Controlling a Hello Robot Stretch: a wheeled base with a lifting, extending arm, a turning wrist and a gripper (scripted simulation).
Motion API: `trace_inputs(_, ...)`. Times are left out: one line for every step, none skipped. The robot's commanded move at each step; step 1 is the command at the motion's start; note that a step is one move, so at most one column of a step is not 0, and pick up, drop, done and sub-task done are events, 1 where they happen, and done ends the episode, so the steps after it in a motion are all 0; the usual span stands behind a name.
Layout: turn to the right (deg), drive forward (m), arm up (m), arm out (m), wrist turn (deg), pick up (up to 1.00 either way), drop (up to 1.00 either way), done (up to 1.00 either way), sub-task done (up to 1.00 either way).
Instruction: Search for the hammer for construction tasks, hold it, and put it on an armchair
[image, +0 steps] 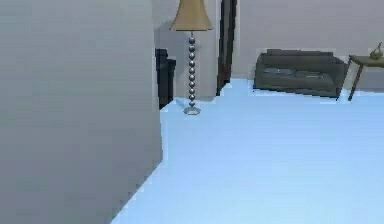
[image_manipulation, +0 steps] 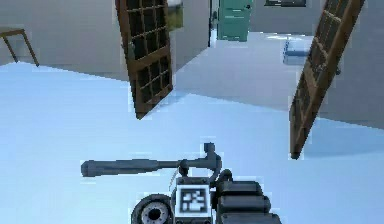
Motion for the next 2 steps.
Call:
trace_inputs(0.0,1.00,0.00,0.00,0.0,0.00,0.00,0.00,0.00)
trace_inputs(0.0,0.90,0.00,0.00,0.0,0.00,0.00,0.00,0.00)
